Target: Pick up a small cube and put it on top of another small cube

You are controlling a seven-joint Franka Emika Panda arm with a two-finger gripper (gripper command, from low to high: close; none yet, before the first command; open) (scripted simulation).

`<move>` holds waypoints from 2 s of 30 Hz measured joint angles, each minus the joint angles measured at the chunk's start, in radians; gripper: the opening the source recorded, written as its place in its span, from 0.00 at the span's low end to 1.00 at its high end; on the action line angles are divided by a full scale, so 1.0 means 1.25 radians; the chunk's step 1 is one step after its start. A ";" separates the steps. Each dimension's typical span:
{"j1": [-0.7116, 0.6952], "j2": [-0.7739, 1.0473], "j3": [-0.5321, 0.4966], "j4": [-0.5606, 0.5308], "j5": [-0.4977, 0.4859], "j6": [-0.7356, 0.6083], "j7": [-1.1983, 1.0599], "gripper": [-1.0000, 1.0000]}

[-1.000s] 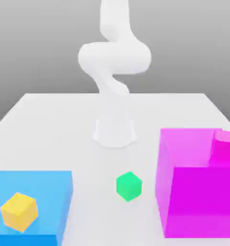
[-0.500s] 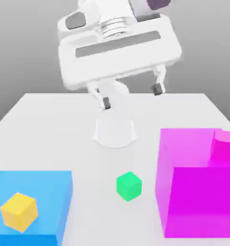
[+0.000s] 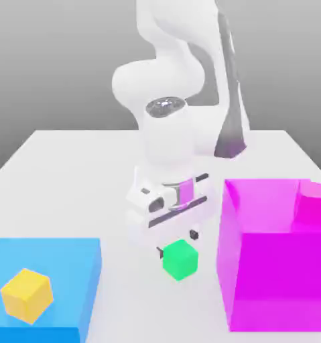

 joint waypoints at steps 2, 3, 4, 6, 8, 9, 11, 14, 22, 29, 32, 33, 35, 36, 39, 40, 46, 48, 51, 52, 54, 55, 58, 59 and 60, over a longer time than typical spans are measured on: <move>-0.041 -0.017 0.009 -0.008 -0.089 -0.012 0.074 0.50; -0.058 -0.026 0.020 -0.011 -0.135 -0.018 0.112 0.50; -0.073 -0.034 0.029 -0.014 -0.180 -0.025 0.150 0.50; -0.105 -0.049 0.051 -0.019 -0.272 -0.041 0.226 0.50; -0.139 -0.064 0.074 -0.022 -0.361 -0.058 0.301 0.50; -0.147 -0.058 0.081 -0.021 -0.383 -0.056 0.320 0.50; -0.141 -0.024 0.084 -0.015 -0.376 -0.031 0.321 0.50; -0.141 0.045 0.116 -0.002 -0.290 0.024 0.266 0.50; -0.323 0.182 0.320 0.019 -0.184 0.139 0.185 0.00; -0.295 0.150 0.288 0.014 -0.208 0.111 0.206 0.00; -0.266 0.082 0.238 0.004 -0.286 0.055 0.264 0.00; -0.269 0.058 0.233 0.000 -0.309 0.035 0.280 0.00; -0.275 0.011 0.227 -0.009 -0.338 -0.004 0.299 0.00; -0.278 -0.012 0.228 -0.013 -0.346 -0.023 0.303 0.00; -0.273 -0.064 0.225 -0.010 -0.333 -0.065 0.307 0.00; -0.277 -0.070 0.219 -0.007 -0.321 -0.081 0.314 0.00; -0.338 -0.095 0.162 0.026 -0.255 -0.270 0.413 0.00; -0.359 -0.098 0.142 0.045 -0.228 -0.339 0.454 0.00; -0.382 -0.092 0.116 0.089 -0.168 -0.442 0.518 0.00; -0.384 -0.090 0.112 0.106 -0.141 -0.476 0.544 0.00; -0.383 -0.087 0.109 0.142 -0.083 -0.544 0.602 0.00; -0.382 -0.085 0.108 0.161 -0.053 -0.578 0.632 0.00; -0.376 -0.081 0.107 0.217 0.036 -0.680 0.725 0.00; -0.375 -0.080 0.106 0.236 0.066 -0.714 0.756 0.00; -0.373 -0.078 0.106 0.254 0.095 -0.748 0.787 0.00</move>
